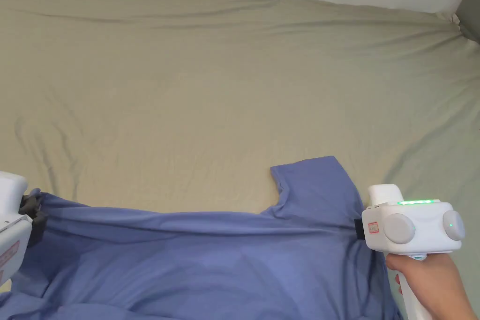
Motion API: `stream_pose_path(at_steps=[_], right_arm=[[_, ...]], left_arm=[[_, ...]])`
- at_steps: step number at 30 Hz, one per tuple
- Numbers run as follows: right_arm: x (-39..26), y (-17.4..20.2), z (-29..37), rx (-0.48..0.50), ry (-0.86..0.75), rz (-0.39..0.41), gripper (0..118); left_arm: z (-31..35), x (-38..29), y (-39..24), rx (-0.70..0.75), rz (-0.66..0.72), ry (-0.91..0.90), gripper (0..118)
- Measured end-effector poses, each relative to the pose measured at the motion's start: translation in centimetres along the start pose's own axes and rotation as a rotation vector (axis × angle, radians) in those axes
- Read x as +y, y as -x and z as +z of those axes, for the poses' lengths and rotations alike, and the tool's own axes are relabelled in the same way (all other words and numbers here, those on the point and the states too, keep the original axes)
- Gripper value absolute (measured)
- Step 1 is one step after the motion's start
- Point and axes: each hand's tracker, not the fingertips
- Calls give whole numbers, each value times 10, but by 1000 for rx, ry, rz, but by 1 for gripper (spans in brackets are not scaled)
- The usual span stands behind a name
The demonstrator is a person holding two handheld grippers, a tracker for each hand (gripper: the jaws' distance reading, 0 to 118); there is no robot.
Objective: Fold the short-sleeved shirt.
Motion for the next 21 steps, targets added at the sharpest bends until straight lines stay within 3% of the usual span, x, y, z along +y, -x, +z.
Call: stream_pose_path(at_steps=[2, 7, 14, 21], right_arm=[[4, -4, 8, 12, 0, 14, 3], [11, -29, 63, 105, -88, -56, 3], [-6, -38, 159, 126, -171, 55, 3], [-70, -30, 214, 165, -148, 203, 3]], left_arm=[[-3, 1, 0, 7, -7, 0, 0], [12, 13, 7, 8, 36, -25, 0], [61, 15, 19, 8, 9, -44, 0], [98, -27, 26, -9, -59, 7, 0]])
